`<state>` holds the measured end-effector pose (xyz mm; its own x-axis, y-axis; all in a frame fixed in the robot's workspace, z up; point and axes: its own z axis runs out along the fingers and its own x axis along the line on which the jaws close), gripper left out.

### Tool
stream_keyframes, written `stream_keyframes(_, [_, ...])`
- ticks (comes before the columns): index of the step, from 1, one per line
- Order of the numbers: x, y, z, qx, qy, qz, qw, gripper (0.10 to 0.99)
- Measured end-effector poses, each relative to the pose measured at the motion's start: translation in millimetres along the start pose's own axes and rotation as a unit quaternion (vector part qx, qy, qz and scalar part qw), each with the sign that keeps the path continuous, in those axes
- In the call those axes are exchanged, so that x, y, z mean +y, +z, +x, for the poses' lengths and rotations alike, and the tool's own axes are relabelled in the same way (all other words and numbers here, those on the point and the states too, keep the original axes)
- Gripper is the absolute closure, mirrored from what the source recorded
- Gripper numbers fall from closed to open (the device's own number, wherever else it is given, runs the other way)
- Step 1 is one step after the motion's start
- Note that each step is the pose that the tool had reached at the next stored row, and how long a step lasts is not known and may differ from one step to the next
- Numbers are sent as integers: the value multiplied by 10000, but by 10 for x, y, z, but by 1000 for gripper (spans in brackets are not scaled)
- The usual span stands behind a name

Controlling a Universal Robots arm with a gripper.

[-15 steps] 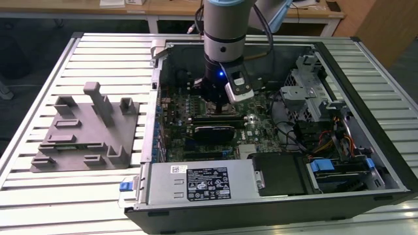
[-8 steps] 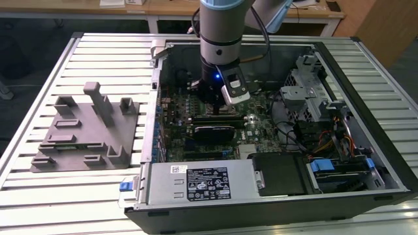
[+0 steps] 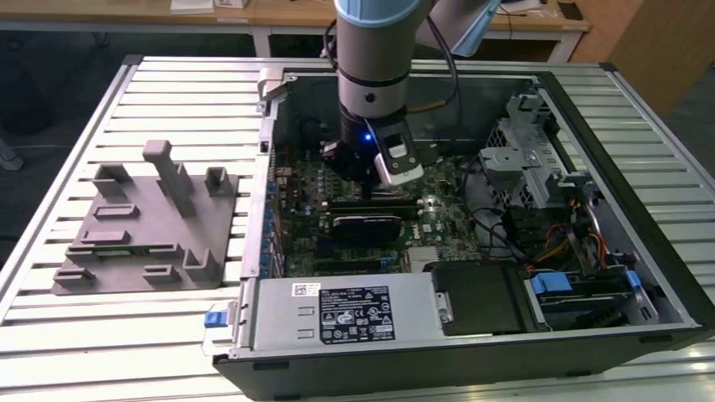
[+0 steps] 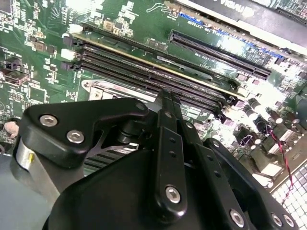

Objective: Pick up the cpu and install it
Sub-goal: 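Install the second cpu locking lever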

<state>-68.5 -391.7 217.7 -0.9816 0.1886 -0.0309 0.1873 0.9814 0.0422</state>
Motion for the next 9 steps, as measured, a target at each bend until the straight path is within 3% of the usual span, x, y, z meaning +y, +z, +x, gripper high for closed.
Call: stream_keyframes(9, [-81,30,43,72,6,-374,9993,980])
